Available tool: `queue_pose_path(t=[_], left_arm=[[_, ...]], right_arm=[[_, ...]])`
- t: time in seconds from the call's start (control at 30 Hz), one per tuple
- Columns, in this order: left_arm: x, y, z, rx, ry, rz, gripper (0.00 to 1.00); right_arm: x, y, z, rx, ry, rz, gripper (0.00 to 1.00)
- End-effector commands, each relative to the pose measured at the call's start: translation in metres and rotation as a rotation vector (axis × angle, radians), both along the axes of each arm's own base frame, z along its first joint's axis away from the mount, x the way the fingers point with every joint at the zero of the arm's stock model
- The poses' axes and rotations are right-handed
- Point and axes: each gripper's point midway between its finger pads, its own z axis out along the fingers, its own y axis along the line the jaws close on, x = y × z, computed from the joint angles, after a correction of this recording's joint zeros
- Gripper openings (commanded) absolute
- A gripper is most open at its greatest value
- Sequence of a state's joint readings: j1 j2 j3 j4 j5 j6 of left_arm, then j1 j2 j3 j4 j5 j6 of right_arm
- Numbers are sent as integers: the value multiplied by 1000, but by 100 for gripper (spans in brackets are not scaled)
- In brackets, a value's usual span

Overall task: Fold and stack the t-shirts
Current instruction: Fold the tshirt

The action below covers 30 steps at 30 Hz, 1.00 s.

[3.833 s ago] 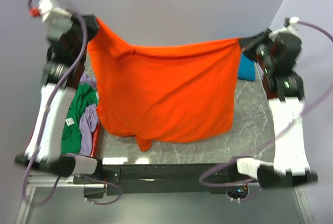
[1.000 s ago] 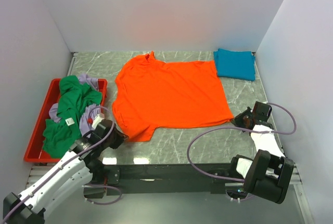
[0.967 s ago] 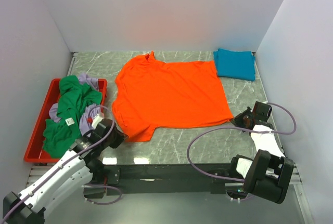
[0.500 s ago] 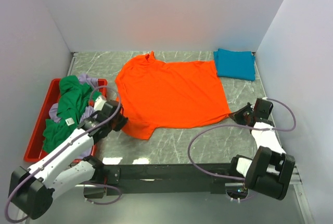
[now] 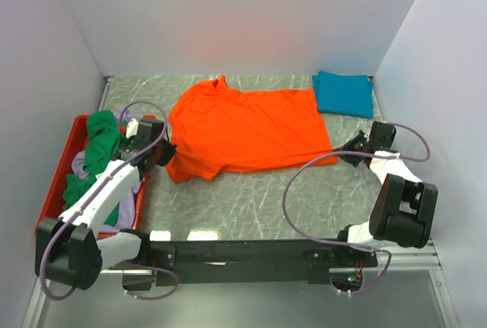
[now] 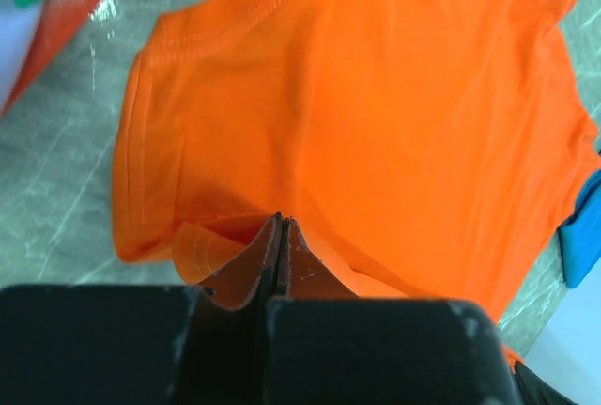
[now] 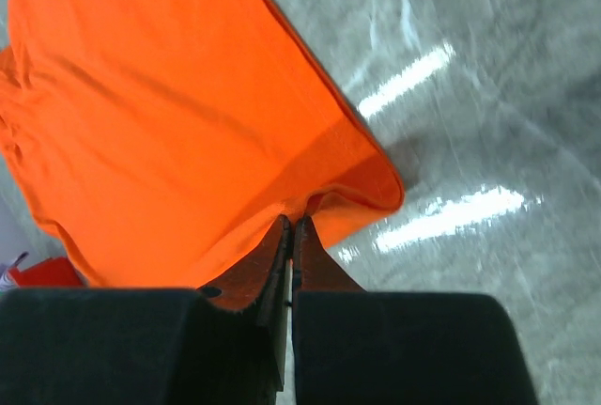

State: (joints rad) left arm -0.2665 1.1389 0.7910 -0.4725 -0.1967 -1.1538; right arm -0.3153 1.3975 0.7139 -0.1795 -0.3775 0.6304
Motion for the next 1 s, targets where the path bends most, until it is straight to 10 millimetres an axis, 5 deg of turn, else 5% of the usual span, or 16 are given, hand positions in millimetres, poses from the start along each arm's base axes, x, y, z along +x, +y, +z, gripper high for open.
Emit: queue_pose_path(t=[0.0,0.47,0.83,0.97], left_arm=[[26,1,26,-15,-76,-12,1],[66,2,20,-12,-28,3,1],[79,10,13,14,-1,29,1],[82,18,9,18,5,47,1]], right_arm=[[23,-11,15,-54,-42,-4,0],[66,-6,25,-52,-38,41,0],[82,3,7,-79,26,76,0],[86,1,6,-83,31,76,9]])
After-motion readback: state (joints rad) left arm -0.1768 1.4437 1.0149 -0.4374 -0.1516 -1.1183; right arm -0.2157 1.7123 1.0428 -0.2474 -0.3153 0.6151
